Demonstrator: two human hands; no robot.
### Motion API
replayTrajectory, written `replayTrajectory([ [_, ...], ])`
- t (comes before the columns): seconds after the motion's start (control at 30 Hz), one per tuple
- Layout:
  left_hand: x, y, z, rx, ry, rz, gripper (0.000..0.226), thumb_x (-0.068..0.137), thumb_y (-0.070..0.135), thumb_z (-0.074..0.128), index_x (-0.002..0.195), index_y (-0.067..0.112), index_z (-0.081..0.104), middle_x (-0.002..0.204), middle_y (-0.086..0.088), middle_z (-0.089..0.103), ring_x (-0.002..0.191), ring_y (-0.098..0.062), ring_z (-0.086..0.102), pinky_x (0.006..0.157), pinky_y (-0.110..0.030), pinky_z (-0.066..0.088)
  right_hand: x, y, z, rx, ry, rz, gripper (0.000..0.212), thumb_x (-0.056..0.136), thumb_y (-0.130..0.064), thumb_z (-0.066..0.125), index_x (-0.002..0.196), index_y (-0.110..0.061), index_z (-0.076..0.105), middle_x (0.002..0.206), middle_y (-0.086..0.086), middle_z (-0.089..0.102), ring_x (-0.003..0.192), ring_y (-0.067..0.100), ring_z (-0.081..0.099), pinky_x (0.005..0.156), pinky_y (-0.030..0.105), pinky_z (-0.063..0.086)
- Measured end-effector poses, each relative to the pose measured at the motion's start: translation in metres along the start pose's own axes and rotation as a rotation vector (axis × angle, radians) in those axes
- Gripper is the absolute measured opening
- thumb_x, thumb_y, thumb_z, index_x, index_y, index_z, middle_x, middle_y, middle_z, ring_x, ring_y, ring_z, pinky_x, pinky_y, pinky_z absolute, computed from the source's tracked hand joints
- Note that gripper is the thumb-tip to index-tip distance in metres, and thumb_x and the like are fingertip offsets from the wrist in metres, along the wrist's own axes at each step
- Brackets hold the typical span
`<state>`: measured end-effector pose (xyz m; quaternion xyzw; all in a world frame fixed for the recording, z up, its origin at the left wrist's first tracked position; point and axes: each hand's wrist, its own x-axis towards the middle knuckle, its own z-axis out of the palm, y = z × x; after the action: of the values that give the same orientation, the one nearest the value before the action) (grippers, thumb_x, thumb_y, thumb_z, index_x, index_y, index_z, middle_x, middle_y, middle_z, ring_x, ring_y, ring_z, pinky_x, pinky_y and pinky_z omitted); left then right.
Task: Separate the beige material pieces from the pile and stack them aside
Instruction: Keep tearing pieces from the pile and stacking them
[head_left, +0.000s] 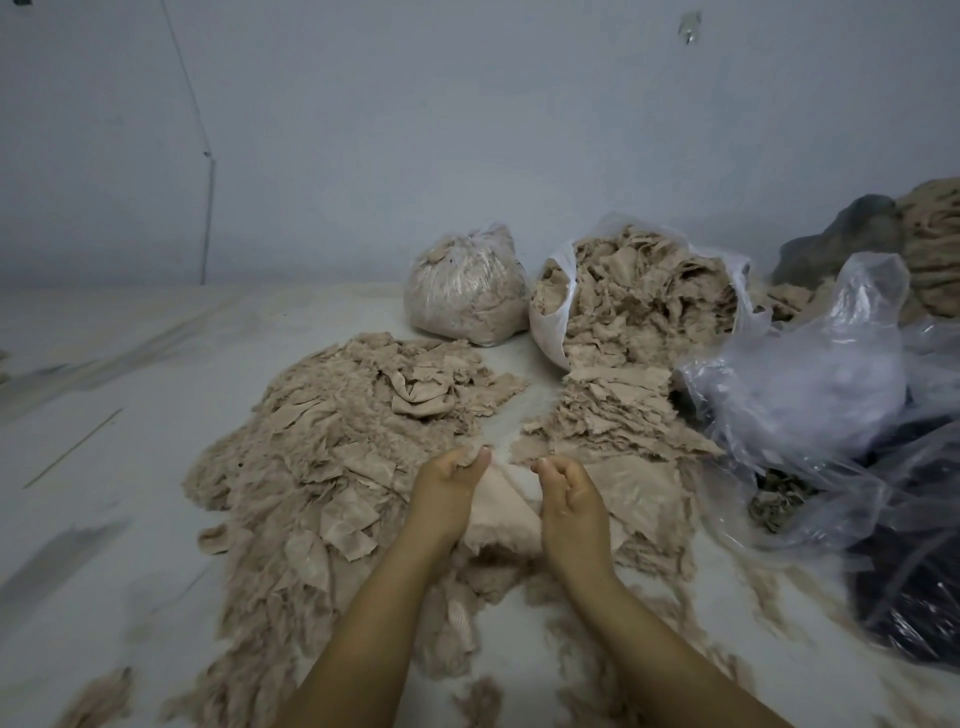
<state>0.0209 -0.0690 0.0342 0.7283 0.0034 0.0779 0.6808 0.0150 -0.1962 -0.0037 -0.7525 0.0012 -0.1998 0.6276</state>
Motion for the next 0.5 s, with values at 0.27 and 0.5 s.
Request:
replayTrajectory([
  [0.27,0.018,0.006,-0.023,-0.105,0.401,-0.073,0.026,0.096,0.028,0.053,0.111,0.011,0.066,0.111,0.0,0.062,0.099,-0.017,0.059,0.087,-0.031,0.048,-0.012,0.006,-0.005,-0.06,0.018,-0.015,0.011,0.097,-0.028,0.051,0.088,-0.03,0.057,0.076,-0.014,0.062,0.071,-0.008,0.056,0.06,0.007,0.039],
  [0.5,0.002,0.002,-0.002,0.021,0.116,-0.013,0.037,0.091,0.03,0.06,0.092,-0.006,0.064,0.082,-0.03,0.065,0.066,-0.025,0.06,0.058,-0.04,0.053,-0.02,-0.007,0.013,0.052,-0.25,0.193,0.046,0.078,-0.067,0.052,0.087,-0.022,0.055,0.078,-0.009,0.061,0.072,0.008,0.059,0.065,0.015,0.045],
])
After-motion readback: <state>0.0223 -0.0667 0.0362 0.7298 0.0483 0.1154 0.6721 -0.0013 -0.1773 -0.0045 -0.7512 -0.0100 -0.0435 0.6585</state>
